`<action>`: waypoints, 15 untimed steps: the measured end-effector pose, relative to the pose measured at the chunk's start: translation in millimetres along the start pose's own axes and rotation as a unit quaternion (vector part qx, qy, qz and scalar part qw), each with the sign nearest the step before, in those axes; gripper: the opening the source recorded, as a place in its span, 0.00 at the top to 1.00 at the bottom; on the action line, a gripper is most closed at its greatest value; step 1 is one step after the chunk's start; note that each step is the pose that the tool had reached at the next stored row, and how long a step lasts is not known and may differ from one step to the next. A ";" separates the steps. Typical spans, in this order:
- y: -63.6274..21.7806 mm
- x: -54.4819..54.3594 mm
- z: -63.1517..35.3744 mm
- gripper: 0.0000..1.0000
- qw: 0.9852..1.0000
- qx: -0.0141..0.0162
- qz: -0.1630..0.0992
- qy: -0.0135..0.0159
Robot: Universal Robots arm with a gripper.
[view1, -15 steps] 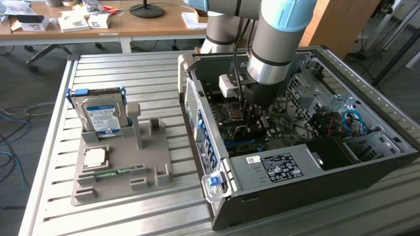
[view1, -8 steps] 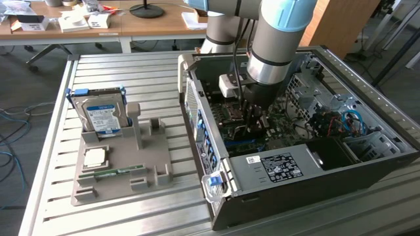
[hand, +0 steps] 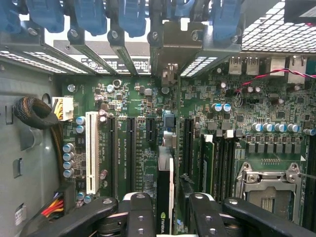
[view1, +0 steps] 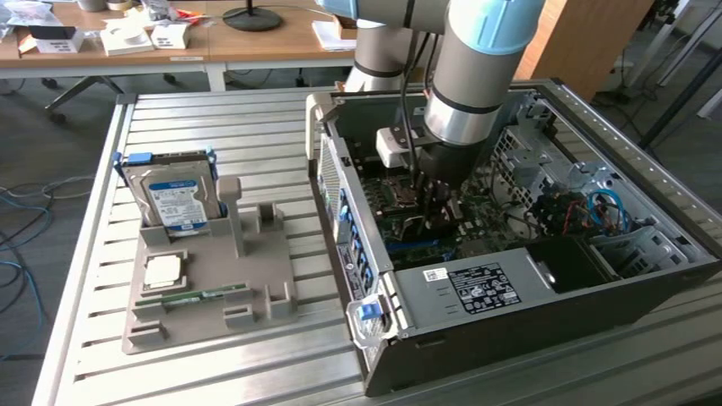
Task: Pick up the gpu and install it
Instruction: 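Insert the gpu into the slot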
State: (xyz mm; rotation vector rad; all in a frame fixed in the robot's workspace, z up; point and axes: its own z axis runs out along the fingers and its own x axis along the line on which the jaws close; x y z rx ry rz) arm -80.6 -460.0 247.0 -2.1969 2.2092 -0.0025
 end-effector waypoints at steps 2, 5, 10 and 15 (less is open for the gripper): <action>0.0 0.0 -1.2 0.66 1.000 0.000 0.000 0.000; -0.1 -0.1 -6.9 0.66 1.000 0.000 0.000 0.000; -0.4 -0.3 -18.9 0.66 1.000 0.000 0.000 0.000; -0.7 -0.6 -32.9 0.66 1.000 0.000 0.000 0.000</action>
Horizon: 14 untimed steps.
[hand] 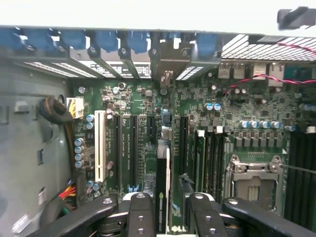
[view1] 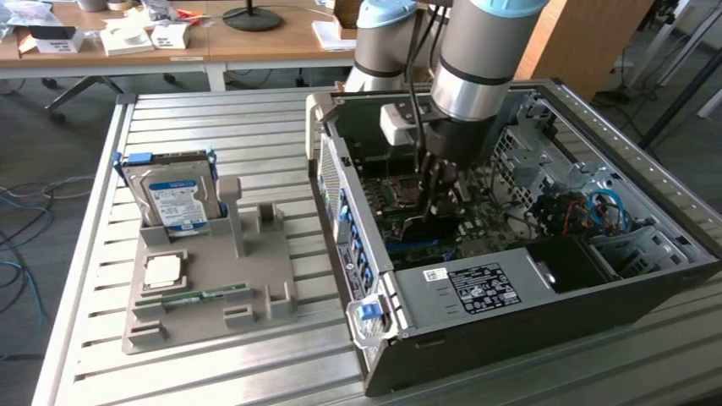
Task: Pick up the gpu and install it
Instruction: 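Insert the gpu into the slot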
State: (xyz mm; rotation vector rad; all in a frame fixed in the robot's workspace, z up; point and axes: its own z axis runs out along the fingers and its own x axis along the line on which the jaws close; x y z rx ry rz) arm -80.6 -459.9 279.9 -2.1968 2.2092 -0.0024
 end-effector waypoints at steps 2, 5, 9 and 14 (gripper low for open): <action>-0.1 -0.1 -5.9 0.66 1.000 0.000 0.000 0.000; -0.4 -0.3 -16.3 0.66 1.000 0.000 0.000 0.000; -0.8 -0.5 -29.4 0.66 1.000 0.000 0.000 0.000; -1.2 -0.8 -45.0 0.66 1.000 0.000 0.000 0.000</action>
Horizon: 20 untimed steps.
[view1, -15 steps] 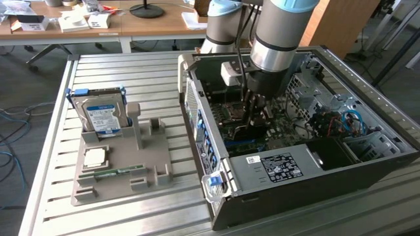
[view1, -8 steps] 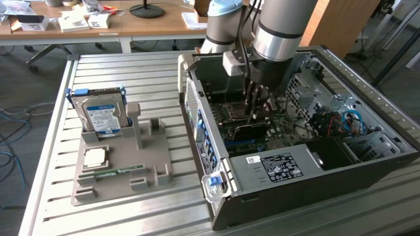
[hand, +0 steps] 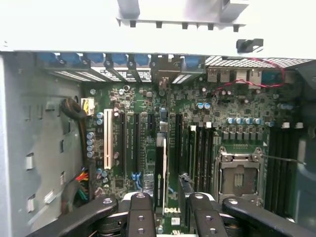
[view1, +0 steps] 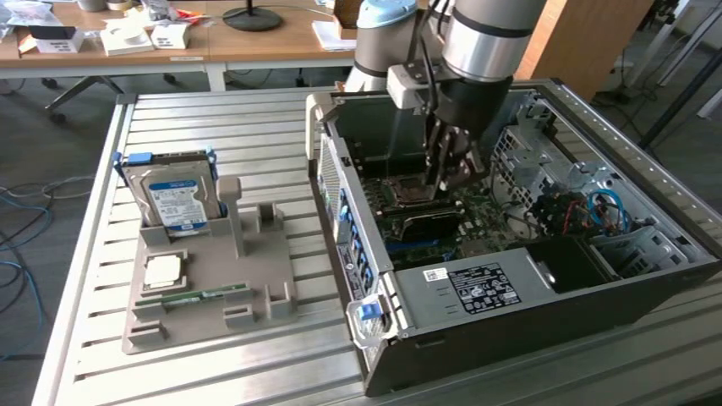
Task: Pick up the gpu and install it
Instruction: 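Insert the gpu into the slot, then press down on the gpu until it lock into place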
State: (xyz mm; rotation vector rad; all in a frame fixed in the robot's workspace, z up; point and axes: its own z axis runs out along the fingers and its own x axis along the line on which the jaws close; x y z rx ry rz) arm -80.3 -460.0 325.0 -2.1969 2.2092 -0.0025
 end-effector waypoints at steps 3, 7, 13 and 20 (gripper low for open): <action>-0.2 -0.2 -9.4 0.66 1.000 0.000 0.000 0.000; -0.6 -0.4 -22.1 0.66 1.000 0.000 0.000 0.000; -0.8 -0.6 -33.1 0.66 1.000 0.000 0.000 0.000; -0.8 -0.6 -33.1 0.66 1.000 0.000 0.000 0.000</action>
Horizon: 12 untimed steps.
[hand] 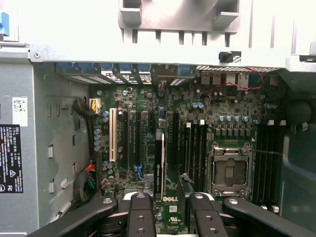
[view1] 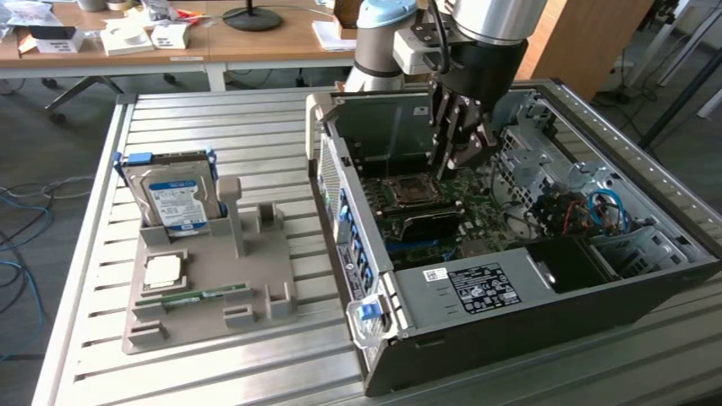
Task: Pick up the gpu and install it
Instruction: 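Press down on the gpu until it lock into place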
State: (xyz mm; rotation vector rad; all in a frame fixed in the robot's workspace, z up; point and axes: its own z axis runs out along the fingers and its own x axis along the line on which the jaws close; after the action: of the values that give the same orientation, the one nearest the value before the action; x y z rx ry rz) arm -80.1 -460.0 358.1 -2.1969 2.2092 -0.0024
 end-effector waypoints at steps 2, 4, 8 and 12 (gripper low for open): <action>0.0 0.0 0.0 0.66 1.000 0.000 0.000 0.000; 0.0 0.0 0.0 0.66 1.000 0.000 0.000 0.000; 0.0 0.0 0.0 0.60 1.000 0.000 0.000 0.000; 0.0 0.0 0.0 0.48 1.000 0.000 0.000 0.000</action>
State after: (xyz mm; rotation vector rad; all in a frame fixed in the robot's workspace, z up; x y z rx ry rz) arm -80.1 -460.0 358.1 -2.1968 2.2092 -0.0024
